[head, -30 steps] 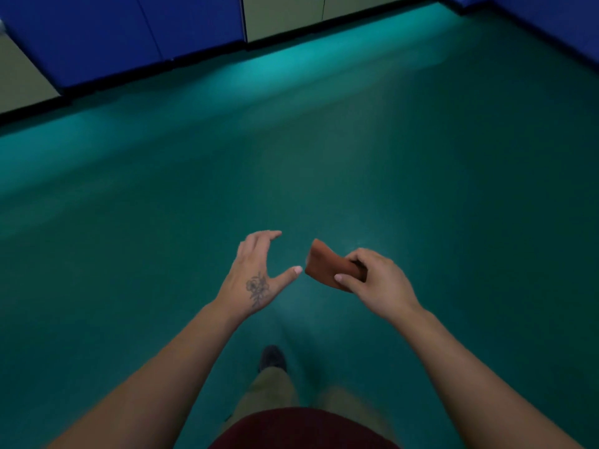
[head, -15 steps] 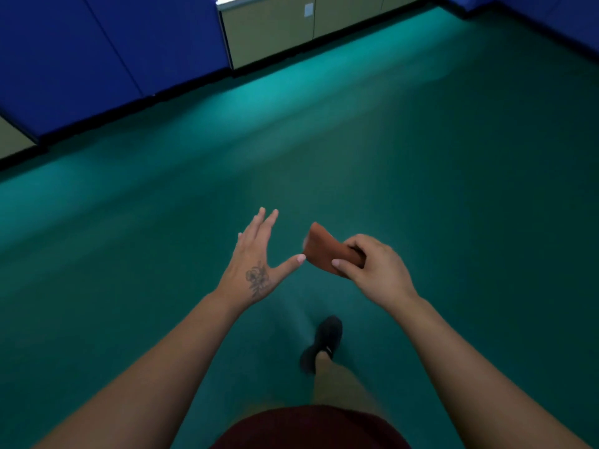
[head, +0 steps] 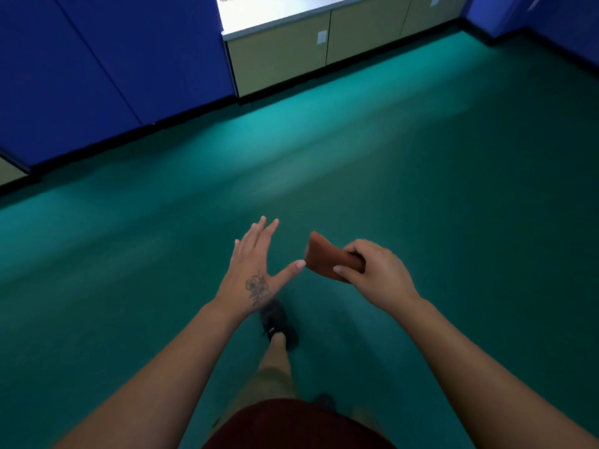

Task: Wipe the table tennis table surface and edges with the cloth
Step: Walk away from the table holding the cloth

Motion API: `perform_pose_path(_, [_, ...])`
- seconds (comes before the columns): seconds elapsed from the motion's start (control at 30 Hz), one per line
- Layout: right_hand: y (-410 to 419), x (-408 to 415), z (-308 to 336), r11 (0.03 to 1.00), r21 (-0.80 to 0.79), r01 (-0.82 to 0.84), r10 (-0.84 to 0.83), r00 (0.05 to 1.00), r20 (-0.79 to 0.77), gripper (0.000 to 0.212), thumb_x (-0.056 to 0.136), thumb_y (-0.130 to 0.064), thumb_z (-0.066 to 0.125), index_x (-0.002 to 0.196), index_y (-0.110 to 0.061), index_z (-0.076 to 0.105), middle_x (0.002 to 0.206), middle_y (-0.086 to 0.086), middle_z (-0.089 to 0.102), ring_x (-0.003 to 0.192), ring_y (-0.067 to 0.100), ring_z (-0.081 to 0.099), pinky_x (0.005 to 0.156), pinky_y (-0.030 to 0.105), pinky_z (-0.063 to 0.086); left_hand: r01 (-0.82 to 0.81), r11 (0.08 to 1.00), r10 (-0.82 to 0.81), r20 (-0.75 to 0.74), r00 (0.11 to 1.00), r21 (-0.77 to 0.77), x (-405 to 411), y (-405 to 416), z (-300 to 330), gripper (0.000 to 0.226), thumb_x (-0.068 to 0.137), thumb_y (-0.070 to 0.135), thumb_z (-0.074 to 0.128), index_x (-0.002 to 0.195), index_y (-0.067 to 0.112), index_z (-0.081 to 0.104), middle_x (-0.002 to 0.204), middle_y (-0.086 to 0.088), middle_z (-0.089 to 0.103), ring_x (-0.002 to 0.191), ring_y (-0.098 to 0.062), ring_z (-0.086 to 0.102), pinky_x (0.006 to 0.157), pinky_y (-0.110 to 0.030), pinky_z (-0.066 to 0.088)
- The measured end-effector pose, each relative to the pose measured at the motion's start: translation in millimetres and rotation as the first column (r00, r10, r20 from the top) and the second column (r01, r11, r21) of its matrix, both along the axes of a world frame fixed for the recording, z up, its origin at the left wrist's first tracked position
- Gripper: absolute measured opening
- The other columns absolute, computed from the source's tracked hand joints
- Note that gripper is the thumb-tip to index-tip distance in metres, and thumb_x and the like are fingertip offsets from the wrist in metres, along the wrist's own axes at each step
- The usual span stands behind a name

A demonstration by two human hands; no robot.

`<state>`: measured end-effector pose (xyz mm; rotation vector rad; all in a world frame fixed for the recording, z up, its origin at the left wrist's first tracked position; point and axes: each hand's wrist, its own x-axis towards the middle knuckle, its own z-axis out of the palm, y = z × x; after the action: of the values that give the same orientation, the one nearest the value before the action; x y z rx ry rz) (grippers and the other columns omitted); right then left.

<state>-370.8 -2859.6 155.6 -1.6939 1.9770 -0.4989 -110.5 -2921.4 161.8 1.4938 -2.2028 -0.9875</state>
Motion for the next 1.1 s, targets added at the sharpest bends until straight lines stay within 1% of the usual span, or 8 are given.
perform_pose_path(0.17, [-123, -21, -12, 0.999, -0.015, 0.049, -0.049, 0.999, -0.003, 0.024, 0.086, -0.047, 0.075, 0.099, -0.037, 0.058, 0.095, -0.019, 0.062, 0.087, 0.009, 0.058, 0.072, 0.035, 0.047, -0.003, 1.000, 0.003, -0.016, 1.000, -0.001, -19, -127, -19, 0.105, 0.084, 0.080, 0.053, 0.170, 0.026, 0.024, 0.180, 0.000, 0.011, 0.167, -0.016, 0.006, 0.135, -0.049, 0.002])
perform_pose_path(0.27, [-193, -29, -9, 0.998, 0.008, 0.057, -0.057, 0.998, -0.016, 0.024, 0.086, -0.048, 0.076, 0.097, -0.036, 0.057, 0.093, -0.019, 0.061, 0.087, 0.009, 0.058, 0.072, 0.035, 0.047, 0.008, 0.999, -0.008, -0.003, 1.000, 0.040, -29, -203, -15, 0.106, 0.084, 0.079, 0.053, 0.170, 0.026, 0.023, 0.180, -0.001, 0.010, 0.167, -0.016, 0.006, 0.136, -0.049, 0.003])
perform_pose_path(0.37, [-257, -37, -4, 0.998, 0.011, 0.058, -0.058, 0.998, -0.037, 0.025, 0.086, -0.048, 0.076, 0.098, -0.035, 0.059, 0.093, -0.019, 0.059, 0.089, 0.012, 0.060, 0.072, 0.035, 0.047, 0.029, 0.999, -0.029, -0.002, 1.000, 0.027, -38, -274, -7, 0.106, 0.083, 0.079, 0.053, 0.170, 0.025, 0.024, 0.180, -0.002, 0.011, 0.166, -0.017, 0.007, 0.135, -0.049, 0.004])
perform_pose_path(0.63, [-413, -83, -1, 0.999, 0.033, 0.035, -0.034, 0.998, -0.052, 0.026, 0.086, -0.049, 0.075, 0.101, -0.035, 0.060, 0.095, -0.017, 0.060, 0.091, 0.014, 0.061, 0.071, 0.033, 0.043, 0.005, 1.000, -0.005, -0.031, 1.000, -0.005, -84, -436, -2, 0.105, 0.082, 0.081, 0.053, 0.167, 0.022, 0.032, 0.177, -0.005, 0.021, 0.165, -0.019, 0.017, 0.133, -0.054, 0.018])
perform_pose_path(0.73, [-481, -114, -11, 1.000, 0.024, 0.012, -0.010, 0.999, -0.047, 0.026, 0.087, -0.049, 0.075, 0.103, -0.034, 0.061, 0.094, -0.017, 0.060, 0.090, 0.015, 0.062, 0.069, 0.032, 0.039, -0.023, 1.000, 0.023, -0.008, 1.000, -0.011, -114, -496, -15, 0.105, 0.082, 0.081, 0.054, 0.167, 0.021, 0.034, 0.176, -0.007, 0.024, 0.164, -0.021, 0.020, 0.134, -0.050, 0.019])
perform_pose_path(0.9, [-596, -177, -22, 0.999, 0.002, 0.043, -0.043, 0.999, -0.021, 0.028, 0.086, -0.049, 0.077, 0.104, -0.032, 0.064, 0.096, -0.017, 0.062, 0.092, 0.014, 0.061, 0.068, 0.030, 0.035, -0.040, 0.998, 0.038, 0.032, 0.999, 0.046, -171, -599, -26, 0.108, 0.080, 0.083, 0.054, 0.168, 0.024, 0.032, 0.176, -0.006, 0.022, 0.163, -0.020, 0.019, 0.134, -0.042, 0.017])
perform_pose_path(1.0, [-659, -213, -24, 1.000, 0.014, -0.004, 0.004, 1.000, -0.026, 0.029, 0.086, -0.051, 0.076, 0.104, -0.032, 0.063, 0.096, -0.016, 0.062, 0.092, 0.015, 0.061, 0.068, 0.030, 0.033, -0.068, 0.994, 0.066, 0.020, 0.998, 0.089, -204, -657, -25, 0.107, 0.080, 0.083, 0.055, 0.167, 0.026, 0.032, 0.176, -0.004, 0.023, 0.163, -0.017, 0.019, 0.134, -0.038, 0.017])
perform_pose_path(1.1, [-724, -240, -16, 0.997, 0.040, -0.064, 0.066, 0.996, -0.062, 0.029, 0.087, -0.051, 0.074, 0.105, -0.032, 0.062, 0.096, -0.015, 0.060, 0.093, 0.017, 0.061, 0.069, 0.030, 0.034, -0.089, 0.993, 0.088, 0.009, 0.996, 0.072, -233, -709, -19, 0.102, 0.082, 0.080, 0.057, 0.165, 0.024, 0.038, 0.172, -0.004, 0.031, 0.160, -0.018, 0.027, 0.132, -0.037, 0.022])
